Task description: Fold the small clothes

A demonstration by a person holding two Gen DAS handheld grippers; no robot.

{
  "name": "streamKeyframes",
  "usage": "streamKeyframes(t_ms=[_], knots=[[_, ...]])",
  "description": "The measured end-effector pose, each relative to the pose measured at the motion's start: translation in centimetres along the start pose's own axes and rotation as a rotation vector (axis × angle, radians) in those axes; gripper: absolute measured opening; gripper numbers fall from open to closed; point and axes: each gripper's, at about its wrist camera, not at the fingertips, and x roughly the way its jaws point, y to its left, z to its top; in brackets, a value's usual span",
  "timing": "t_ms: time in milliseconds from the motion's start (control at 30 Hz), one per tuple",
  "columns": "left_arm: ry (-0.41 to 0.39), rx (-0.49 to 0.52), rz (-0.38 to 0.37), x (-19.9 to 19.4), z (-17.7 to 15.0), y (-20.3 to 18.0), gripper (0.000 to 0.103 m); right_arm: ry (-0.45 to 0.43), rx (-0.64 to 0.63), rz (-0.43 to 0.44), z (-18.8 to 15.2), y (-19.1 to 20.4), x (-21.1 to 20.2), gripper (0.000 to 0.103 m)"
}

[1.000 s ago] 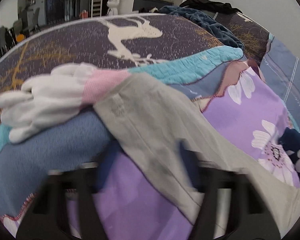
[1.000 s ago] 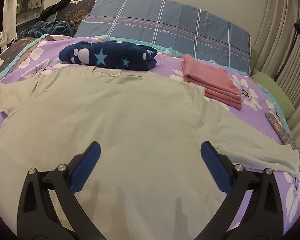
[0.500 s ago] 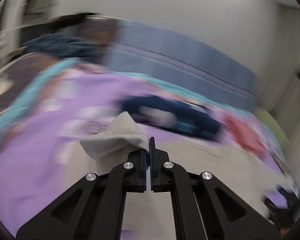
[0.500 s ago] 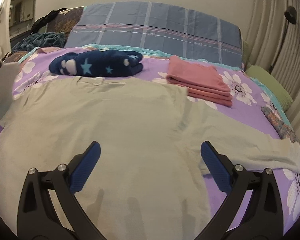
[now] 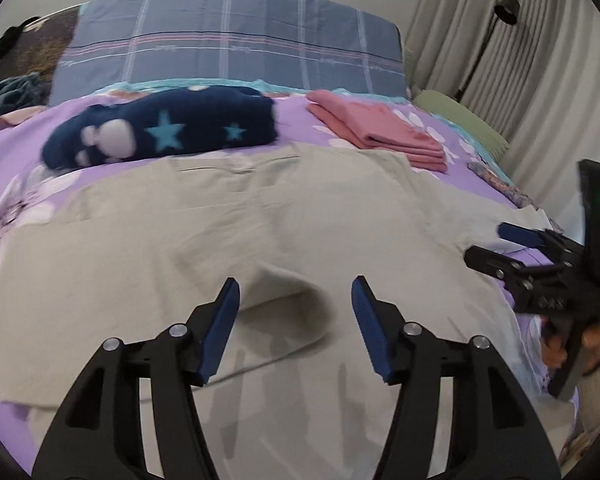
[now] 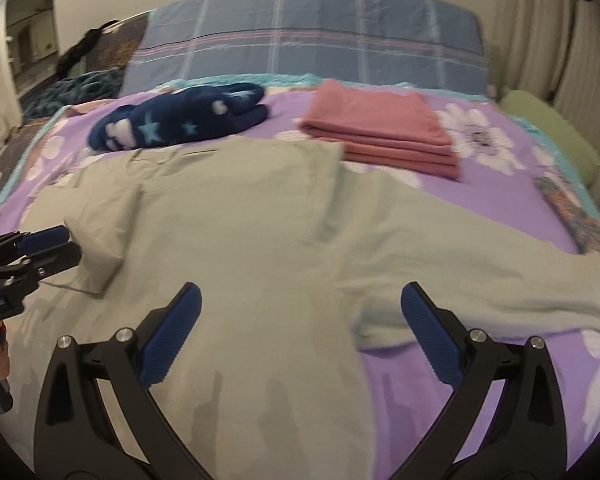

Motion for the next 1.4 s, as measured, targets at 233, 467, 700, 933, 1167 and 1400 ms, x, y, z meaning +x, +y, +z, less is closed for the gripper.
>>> streamKeyframes(t_ms=[233,467,700,933,1167,1400], knots=[[-0.026,-0.016,0.125,-3.6,-1.4,4.0,0.061,0.028,-0.233,0.200,1.7,7.7,1.5,0.053],[0.016,-0.049,0.226,-2.7,-3.1,7.0,0.061,-0.012,-0.572,0.186,-0.8,17.2,2.4,0.067],[0.029,0.013,0.298,-2.7,-4.1,7.4,0.061,0.110,-0.065,0.291,1.7,7.1,4.3,0.004],[0.049,-0.017,0.340,-4.0,-5.8,9.7,0.062,0.166,0.081,0.342,1.4,1.7,4.5,0.065],[0.039,0.031,0.483,-6.0,-6.6,10.7,0.074,0.204,-0.011,0.328,3.6,6.1,9.8,0.064],[0.057,-0.048,0.542,-5.7,-6.8,14.4,0.080,-0.020,-0.040,0.309,6.3,6.4,3.6,0.005]])
